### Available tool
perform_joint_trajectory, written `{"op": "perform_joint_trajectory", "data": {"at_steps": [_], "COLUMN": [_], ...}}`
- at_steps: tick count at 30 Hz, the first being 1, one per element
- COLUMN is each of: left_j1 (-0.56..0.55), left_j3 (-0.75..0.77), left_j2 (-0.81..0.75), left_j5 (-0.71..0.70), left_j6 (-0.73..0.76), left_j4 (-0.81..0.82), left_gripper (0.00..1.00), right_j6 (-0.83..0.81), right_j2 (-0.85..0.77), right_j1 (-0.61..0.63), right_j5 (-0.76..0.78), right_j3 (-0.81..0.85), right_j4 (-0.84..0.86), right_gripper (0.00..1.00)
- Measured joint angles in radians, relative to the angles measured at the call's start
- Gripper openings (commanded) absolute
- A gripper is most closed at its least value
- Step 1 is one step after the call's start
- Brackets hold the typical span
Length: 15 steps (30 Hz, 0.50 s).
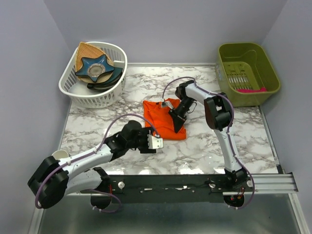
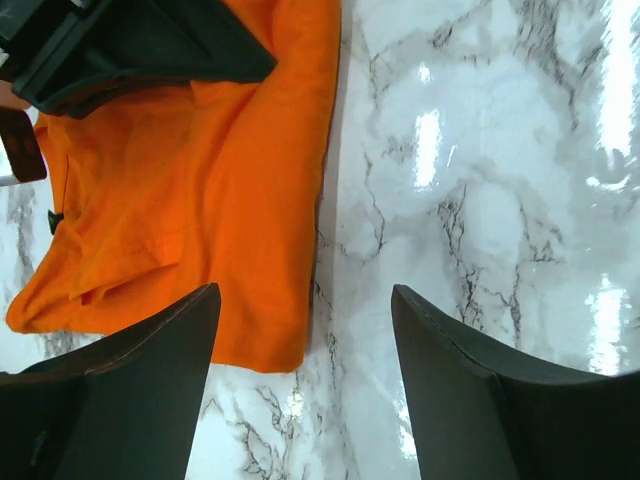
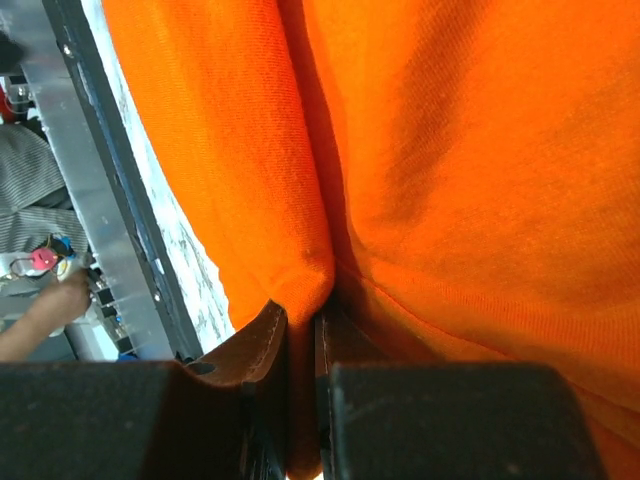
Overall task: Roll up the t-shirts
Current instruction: Roll the T-shirt to the center of the board.
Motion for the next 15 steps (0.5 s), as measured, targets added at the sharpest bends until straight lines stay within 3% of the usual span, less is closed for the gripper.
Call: {"op": "perform_joint_trajectory", "data": {"at_steps": [7, 15], "left_j1": [-0.167, -0.211], "left_j3": [-0.204, -0.280], "left_j2": [0.031, 0.135], "left_j5": [-0.223, -0.325], "left_j6": [0.121, 0.264], "left_j4": [0.298, 0.472], "left_gripper": [0.72, 0.63], "right_j6": [0.013, 0.014], "right_j2": [0.000, 0.000], "right_j1": [0.001, 0.001], "right_j5": [0.003, 0.004], "right_j3": [0.000, 0.000], "right_j4": [0.000, 0.000], "right_gripper": [0.20, 0.21]}}
